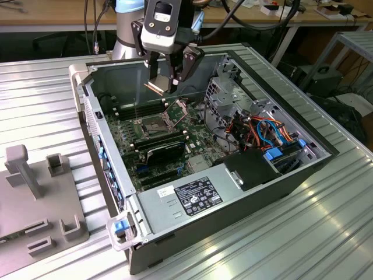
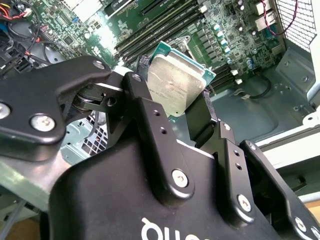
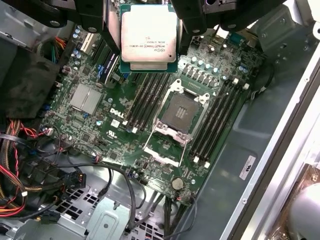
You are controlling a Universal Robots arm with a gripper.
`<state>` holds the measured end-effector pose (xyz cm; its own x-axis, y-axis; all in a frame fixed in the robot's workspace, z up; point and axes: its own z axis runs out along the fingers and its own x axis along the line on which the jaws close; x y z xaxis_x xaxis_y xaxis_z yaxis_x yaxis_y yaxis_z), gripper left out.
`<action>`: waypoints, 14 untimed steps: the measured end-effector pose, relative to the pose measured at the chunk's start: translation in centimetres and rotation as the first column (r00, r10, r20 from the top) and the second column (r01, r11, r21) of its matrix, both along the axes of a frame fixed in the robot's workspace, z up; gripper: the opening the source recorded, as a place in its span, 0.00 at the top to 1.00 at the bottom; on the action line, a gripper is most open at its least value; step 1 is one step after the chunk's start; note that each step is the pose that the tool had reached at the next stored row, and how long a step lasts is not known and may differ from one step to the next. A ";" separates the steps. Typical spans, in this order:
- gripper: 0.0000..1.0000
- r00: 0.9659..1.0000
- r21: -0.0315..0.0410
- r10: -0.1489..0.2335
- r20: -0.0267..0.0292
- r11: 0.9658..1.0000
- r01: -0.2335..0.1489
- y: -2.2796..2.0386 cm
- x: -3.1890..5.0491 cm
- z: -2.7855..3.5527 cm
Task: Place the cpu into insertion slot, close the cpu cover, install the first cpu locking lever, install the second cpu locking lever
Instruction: 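Place the cpu into insertion slot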
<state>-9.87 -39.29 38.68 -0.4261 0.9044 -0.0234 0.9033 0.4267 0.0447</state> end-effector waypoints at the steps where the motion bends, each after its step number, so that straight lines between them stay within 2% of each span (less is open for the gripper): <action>1: 0.45 1.000 0.000 -0.007 0.000 1.000 0.007 0.01 0.00 0.00; 9: 0.45 0.999 0.000 -0.050 0.000 0.999 0.050 0.06 0.00 0.00; 14: 0.45 0.997 -0.002 -0.079 0.000 0.997 0.079 0.15 0.00 -0.01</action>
<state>-9.87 -39.14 38.66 -0.3530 0.9353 -0.0249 0.9343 0.3538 0.0441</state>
